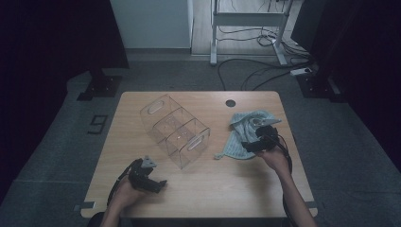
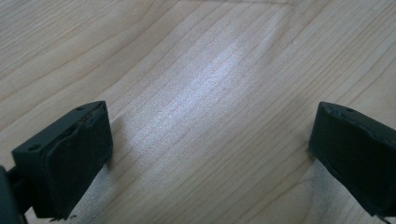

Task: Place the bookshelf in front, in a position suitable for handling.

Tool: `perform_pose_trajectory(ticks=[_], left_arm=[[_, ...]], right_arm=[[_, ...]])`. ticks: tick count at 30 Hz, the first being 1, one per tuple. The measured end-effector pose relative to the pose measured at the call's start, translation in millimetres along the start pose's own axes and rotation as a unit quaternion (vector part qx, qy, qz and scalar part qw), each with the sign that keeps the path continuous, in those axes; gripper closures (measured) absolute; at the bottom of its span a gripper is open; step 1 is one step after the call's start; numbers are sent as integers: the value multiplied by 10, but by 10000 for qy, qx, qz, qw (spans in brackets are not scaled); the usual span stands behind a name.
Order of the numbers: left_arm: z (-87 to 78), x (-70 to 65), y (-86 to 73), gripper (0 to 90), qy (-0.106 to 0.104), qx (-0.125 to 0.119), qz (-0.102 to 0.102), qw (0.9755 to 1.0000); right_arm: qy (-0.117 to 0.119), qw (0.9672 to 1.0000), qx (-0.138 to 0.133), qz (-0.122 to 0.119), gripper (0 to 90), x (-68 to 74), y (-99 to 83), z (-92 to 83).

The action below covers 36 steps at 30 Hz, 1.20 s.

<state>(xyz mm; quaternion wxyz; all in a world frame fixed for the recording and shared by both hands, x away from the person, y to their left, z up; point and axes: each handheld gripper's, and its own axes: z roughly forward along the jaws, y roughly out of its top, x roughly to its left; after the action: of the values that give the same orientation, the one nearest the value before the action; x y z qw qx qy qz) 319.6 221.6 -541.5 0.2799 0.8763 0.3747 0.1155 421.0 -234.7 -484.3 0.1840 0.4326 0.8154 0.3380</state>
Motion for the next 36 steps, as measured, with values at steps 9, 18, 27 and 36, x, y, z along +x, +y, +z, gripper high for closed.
perform_pose_trajectory(ticks=[9,18,27,36], left_arm=[[0,-1,-2,0,5,-11,-2,10000],[0,0,-6,0,1,-23,0,10000],[1,-2,-10,0,11,-43,-3,10000],[1,-2,-13,0,9,-58,-9,10000]], right_arm=[[-85,9999,-39,123,34,-120,130,193],[-228,9995,14,211,0,-223,202,372],[-374,9988,200,236,0,-311,205,642],[-337,9985,376,231,115,-375,114,841]])
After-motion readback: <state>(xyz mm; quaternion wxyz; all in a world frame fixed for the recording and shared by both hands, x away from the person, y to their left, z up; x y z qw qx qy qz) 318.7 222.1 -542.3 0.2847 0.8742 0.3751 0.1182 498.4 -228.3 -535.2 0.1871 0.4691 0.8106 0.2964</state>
